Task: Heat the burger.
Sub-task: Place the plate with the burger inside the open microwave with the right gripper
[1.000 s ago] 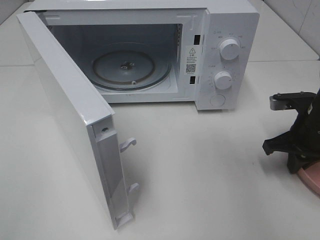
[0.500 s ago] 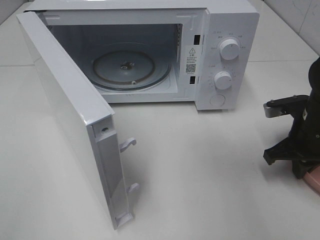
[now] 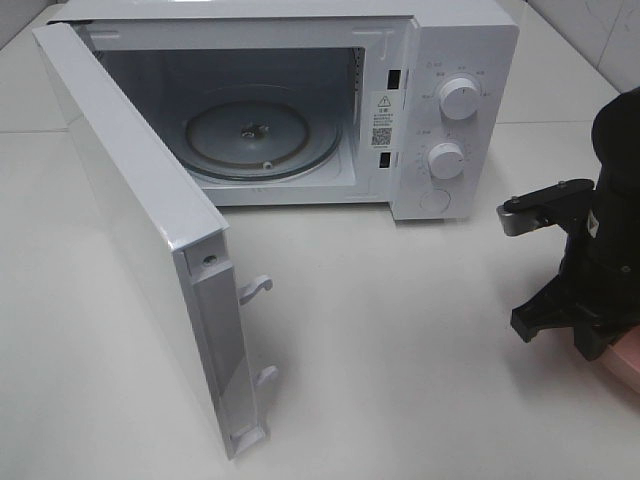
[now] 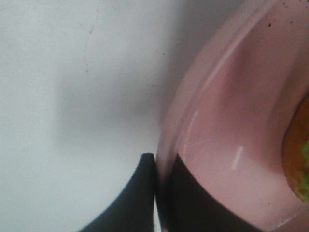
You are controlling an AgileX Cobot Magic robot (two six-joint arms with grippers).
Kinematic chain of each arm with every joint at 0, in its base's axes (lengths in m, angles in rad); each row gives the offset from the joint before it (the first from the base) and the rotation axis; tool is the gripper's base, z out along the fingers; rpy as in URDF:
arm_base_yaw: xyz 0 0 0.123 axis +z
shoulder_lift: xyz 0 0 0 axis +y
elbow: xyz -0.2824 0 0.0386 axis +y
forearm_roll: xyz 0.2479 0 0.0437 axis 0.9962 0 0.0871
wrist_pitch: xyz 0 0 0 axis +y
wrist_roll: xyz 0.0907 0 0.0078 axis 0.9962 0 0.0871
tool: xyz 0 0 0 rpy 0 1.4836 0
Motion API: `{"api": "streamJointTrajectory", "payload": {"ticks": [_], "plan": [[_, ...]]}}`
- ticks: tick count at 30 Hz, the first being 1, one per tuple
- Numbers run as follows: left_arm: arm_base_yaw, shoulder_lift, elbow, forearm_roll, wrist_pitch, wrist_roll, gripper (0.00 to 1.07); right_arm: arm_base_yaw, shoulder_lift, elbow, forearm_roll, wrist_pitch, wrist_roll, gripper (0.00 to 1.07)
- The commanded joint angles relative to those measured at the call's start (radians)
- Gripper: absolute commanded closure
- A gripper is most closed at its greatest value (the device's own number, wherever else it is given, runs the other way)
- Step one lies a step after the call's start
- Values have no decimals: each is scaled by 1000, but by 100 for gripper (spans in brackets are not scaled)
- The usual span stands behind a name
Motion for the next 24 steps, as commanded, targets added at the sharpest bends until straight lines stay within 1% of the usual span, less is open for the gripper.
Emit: {"api": "streamJointTrajectory", "payload": {"ticks": [1, 4, 6, 7, 8, 9, 11, 12, 14, 15, 17, 20, 22, 23, 24], "plan": [[-7, -12, -1, -7, -9, 0, 7, 31, -65, 7, -37, 57, 13, 107], [-7, -12, -1, -7, -9, 0, 7, 55, -99, 7, -37, 72, 17, 107], [-7, -12, -1, -7, -9, 0, 7, 98, -138, 7, -40, 92, 20, 107], [-7, -12, -1, -7, -9, 0, 7, 98, -138, 7, -40, 92, 20, 107], [-7, -12, -1, -7, -9, 0, 7, 132, -165, 7, -40, 103, 20, 107], [-7, -12, -1, -7, -9, 0, 7, 132, -165, 7, -40, 103, 20, 107], [-7, -12, -1, -7, -9, 0, 7, 183, -196, 7, -40, 112, 20, 107], [-7, -12, -1, -7, -9, 0, 7, 183, -196, 7, -40, 112, 20, 107], [-7, -12, -1, -7, -9, 0, 7, 239, -215, 7, -40, 109, 19, 107], [-7, -12, -1, -7, -9, 0, 7, 239, -215, 7, -40, 109, 19, 107], [-7, -12, -1, -7, -9, 0, 7, 326, -224, 7, -54, 118, 16, 107], [-7, -12, -1, -7, -9, 0, 7, 344, -224, 7, -59, 128, 11, 107], [-7, -12, -1, -7, -9, 0, 7, 407, -224, 7, -67, 157, -36, 107], [-7, -12, -1, -7, -9, 0, 7, 407, -224, 7, -67, 157, -36, 107], [-7, -12, -1, -7, -9, 0, 7, 447, -224, 7, -67, 177, -65, 107]]}}
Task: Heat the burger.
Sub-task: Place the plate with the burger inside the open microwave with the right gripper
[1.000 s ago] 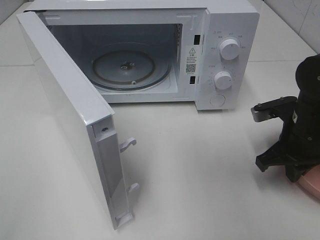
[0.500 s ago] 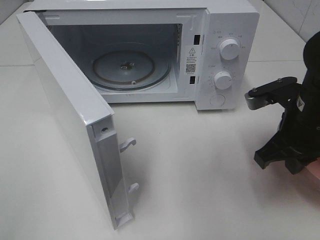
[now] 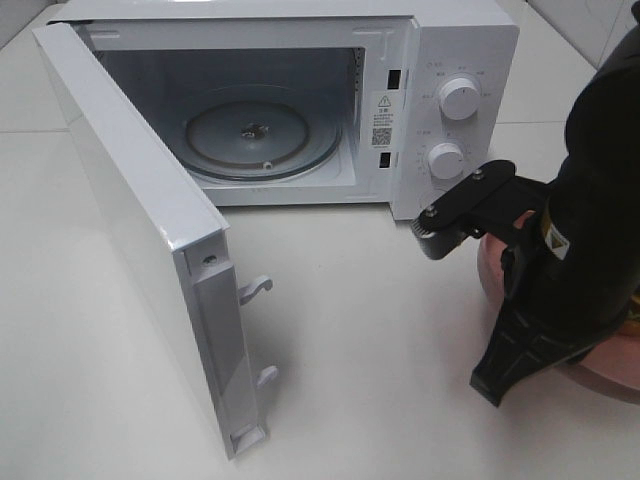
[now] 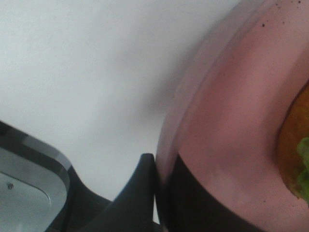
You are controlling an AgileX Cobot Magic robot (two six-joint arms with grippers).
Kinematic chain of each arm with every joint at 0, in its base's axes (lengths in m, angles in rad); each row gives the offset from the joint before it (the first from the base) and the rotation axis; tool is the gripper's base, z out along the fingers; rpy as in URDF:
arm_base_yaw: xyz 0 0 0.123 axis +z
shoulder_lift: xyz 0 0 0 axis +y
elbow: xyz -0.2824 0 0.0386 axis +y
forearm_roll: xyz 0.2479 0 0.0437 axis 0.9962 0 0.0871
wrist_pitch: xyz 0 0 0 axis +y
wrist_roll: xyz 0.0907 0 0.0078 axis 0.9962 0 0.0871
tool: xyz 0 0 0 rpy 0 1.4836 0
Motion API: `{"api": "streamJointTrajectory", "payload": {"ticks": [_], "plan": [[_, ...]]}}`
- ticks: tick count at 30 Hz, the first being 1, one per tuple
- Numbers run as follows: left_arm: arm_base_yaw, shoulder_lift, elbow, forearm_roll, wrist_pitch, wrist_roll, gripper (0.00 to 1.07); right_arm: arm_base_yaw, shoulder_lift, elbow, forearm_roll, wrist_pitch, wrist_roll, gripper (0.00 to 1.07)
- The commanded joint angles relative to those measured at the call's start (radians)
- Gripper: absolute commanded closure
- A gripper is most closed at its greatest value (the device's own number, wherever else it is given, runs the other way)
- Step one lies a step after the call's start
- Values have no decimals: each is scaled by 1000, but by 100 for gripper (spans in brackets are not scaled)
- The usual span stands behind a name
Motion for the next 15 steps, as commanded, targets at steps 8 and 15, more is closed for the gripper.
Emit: {"api": "streamJointTrajectory", "payload": {"ticks": [8, 15], "plan": [[-7, -12, -1, -7, -9, 0, 7, 190, -12, 5, -49, 108, -62, 107], [-7, -12, -1, -7, -9, 0, 7, 314, -12, 5, -73, 101, -139, 107]]}}
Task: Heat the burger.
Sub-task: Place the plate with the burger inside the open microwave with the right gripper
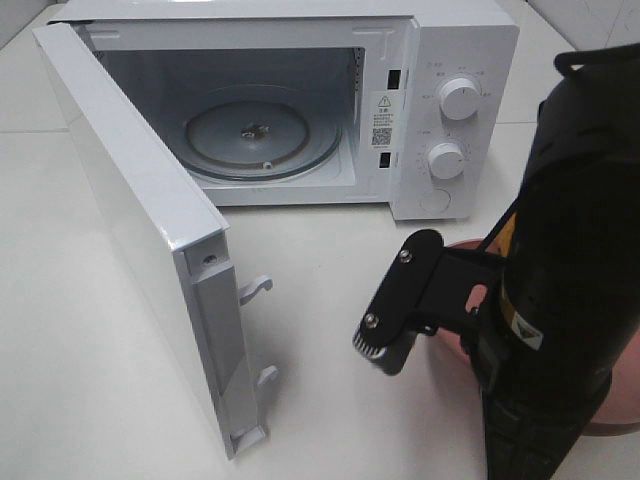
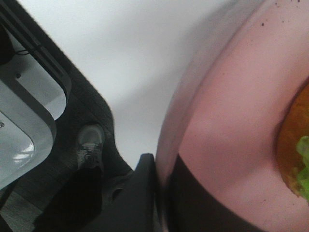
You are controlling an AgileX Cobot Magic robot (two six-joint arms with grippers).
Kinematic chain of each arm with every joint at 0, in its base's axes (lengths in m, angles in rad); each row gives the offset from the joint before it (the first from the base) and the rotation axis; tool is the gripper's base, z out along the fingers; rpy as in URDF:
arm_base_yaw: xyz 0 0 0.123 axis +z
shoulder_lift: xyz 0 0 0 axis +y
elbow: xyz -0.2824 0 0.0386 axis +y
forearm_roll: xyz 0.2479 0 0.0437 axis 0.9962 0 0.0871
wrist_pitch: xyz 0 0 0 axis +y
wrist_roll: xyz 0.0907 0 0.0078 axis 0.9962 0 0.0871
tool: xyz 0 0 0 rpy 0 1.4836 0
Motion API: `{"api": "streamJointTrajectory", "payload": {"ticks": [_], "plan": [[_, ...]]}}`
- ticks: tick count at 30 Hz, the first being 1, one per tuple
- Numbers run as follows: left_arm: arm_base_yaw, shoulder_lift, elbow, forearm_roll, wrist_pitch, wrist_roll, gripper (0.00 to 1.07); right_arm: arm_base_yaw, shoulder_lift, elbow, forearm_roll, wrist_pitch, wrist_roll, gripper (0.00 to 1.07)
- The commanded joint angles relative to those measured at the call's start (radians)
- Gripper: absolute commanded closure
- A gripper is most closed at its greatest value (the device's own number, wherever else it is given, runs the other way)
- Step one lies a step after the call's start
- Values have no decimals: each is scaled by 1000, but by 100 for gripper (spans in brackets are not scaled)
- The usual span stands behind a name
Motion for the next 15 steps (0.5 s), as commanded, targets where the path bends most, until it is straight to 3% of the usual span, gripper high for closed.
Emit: {"api": "streamJointTrajectory", "payload": {"ticks": [1, 7, 15], "plan": [[-7, -12, -1, -7, -9, 0, 7, 55, -11, 5, -90, -1, -48, 107], [-7, -12, -1, -7, -9, 0, 7, 95, -11, 5, -231, -15, -154, 107], [-7, -12, -1, -7, -9, 0, 7, 95, -11, 5, -248, -116, -376, 107]]}}
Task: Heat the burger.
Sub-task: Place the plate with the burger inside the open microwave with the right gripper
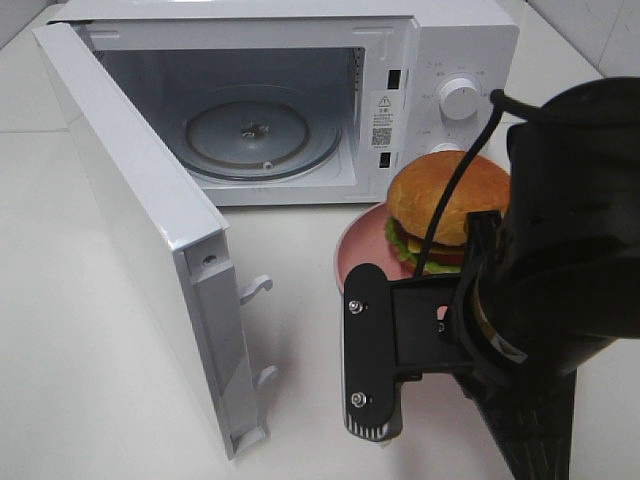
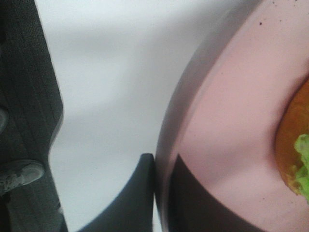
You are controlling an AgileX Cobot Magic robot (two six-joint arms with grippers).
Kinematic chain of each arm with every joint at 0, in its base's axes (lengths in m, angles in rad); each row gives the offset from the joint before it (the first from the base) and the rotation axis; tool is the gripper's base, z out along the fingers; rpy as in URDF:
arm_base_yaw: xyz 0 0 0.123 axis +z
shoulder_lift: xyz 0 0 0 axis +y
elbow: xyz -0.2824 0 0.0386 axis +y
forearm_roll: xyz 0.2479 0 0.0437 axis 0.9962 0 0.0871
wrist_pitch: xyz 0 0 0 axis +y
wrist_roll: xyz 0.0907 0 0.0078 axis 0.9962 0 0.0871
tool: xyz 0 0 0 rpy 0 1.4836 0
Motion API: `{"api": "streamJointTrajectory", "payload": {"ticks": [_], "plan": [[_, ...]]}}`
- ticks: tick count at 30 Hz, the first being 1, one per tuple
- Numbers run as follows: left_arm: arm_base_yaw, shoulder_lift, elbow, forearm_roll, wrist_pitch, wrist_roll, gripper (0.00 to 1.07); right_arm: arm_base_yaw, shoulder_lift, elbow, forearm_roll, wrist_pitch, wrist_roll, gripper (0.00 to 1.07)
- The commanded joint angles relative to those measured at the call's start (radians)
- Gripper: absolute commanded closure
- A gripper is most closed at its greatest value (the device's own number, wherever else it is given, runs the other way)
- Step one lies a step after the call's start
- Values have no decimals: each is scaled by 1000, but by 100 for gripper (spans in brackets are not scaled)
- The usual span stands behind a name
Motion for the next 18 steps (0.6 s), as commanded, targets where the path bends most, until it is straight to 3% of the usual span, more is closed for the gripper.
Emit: {"api": "streamJointTrajectory", "payload": {"ticks": [1, 12, 18], "plan": [[-7, -12, -1, -7, -9, 0, 7, 5, -11, 5, -56, -40, -81, 107], [-7, -12, -1, -7, -9, 0, 7, -1, -11, 5, -84, -204, -373, 107], [-7, -12, -1, -7, -9, 0, 7, -58, -11, 3, -84, -292, -458, 107]]}}
